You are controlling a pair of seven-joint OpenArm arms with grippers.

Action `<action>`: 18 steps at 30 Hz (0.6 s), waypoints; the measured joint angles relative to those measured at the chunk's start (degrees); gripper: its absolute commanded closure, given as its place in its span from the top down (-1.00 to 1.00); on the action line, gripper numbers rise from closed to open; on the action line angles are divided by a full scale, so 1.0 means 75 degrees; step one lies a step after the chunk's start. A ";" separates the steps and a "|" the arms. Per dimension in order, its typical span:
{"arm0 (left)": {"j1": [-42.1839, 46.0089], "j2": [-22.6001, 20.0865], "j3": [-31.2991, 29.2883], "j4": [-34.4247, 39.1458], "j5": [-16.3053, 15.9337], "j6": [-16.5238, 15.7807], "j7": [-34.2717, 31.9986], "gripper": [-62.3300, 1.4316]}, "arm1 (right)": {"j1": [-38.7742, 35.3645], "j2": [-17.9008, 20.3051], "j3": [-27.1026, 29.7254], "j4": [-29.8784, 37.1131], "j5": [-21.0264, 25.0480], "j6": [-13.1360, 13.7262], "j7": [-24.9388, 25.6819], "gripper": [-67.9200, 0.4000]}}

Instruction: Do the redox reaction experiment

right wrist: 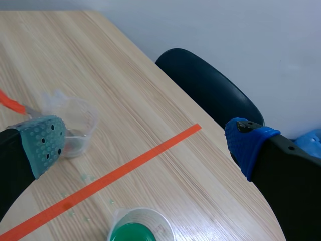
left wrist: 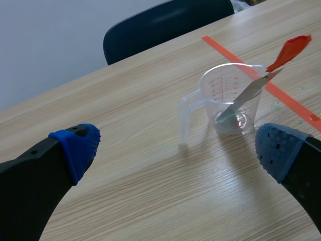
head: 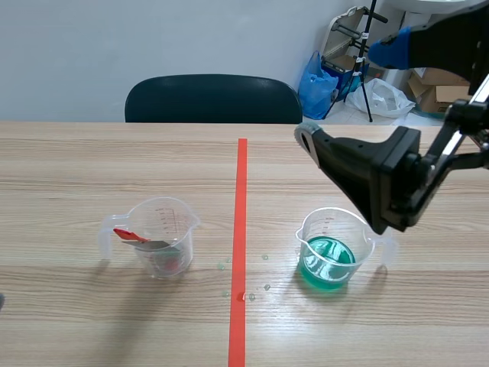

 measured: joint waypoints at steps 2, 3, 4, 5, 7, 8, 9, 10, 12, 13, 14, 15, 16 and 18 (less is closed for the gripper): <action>-0.0157 0.0003 0.0000 0.0003 0.0003 -0.0006 0.0230 1.00 | -0.0323 0.0003 0.0178 0.0254 0.0009 0.0015 0.0003 1.00; -0.0245 0.0003 0.0000 0.0003 0.0003 0.0000 0.0341 1.00 | -0.0466 0.0000 0.0251 0.0347 0.0029 -0.0017 0.0003 1.00; -0.0338 0.0003 0.0000 0.0003 0.0006 -0.0003 0.0446 1.00 | -0.0565 -0.0006 0.0297 0.0393 0.0035 -0.0041 0.0006 1.00; -0.0425 0.0003 0.0000 0.0003 0.0006 -0.0003 0.0522 1.00 | -0.0644 -0.0050 0.0347 0.0414 0.0055 -0.0038 0.0012 1.00; -0.0562 0.0003 0.0000 0.0003 0.0006 -0.0003 0.0615 1.00 | -0.0755 -0.0198 0.0452 0.0414 0.0169 -0.0041 0.0032 1.00; -0.0606 0.0003 0.0000 0.0003 0.0006 -0.0003 0.0621 1.00 | -0.0804 -0.0242 0.0504 0.0411 0.0271 -0.0041 0.0082 1.00; -0.0627 0.0003 0.0000 0.0003 0.0003 0.0000 0.0615 1.00 | -0.0833 -0.0256 0.0542 0.0408 0.0385 -0.0041 0.0122 1.00; -0.0641 0.0006 0.0000 0.0006 0.0015 -0.0003 0.0618 1.00 | -0.0845 -0.0254 0.0560 0.0408 0.0434 -0.0044 0.0192 1.00; -0.0644 0.0009 0.0000 0.0006 0.0029 -0.0003 0.0615 1.00 | -0.0842 -0.0254 0.0560 0.0408 0.0618 -0.0041 0.0201 1.00; -0.0644 0.0020 0.0000 0.0006 0.0029 -0.0003 0.0615 1.00 | -0.0842 -0.0254 0.0560 0.0408 0.0699 -0.0041 0.0192 1.00; -0.0641 0.0020 0.0000 0.0006 0.0029 -0.0003 0.0615 1.00 | -0.0842 -0.0254 0.0560 0.0402 0.0766 -0.0044 0.0163 1.00; -0.0641 0.0023 0.0000 0.0006 0.0029 -0.0003 0.0615 1.00 | -0.0839 -0.0254 0.0560 0.0402 0.0778 -0.0044 0.0087 1.00; -0.0641 0.0023 0.0000 0.0006 0.0029 -0.0003 0.0615 1.00 | -0.0839 -0.0254 0.0560 0.0396 0.0775 -0.0044 0.0015 1.00; -0.0641 0.0023 0.0000 0.0006 0.0029 -0.0003 0.0615 1.00 | -0.0839 -0.0254 0.0560 0.0373 0.0778 -0.0044 0.0000 1.00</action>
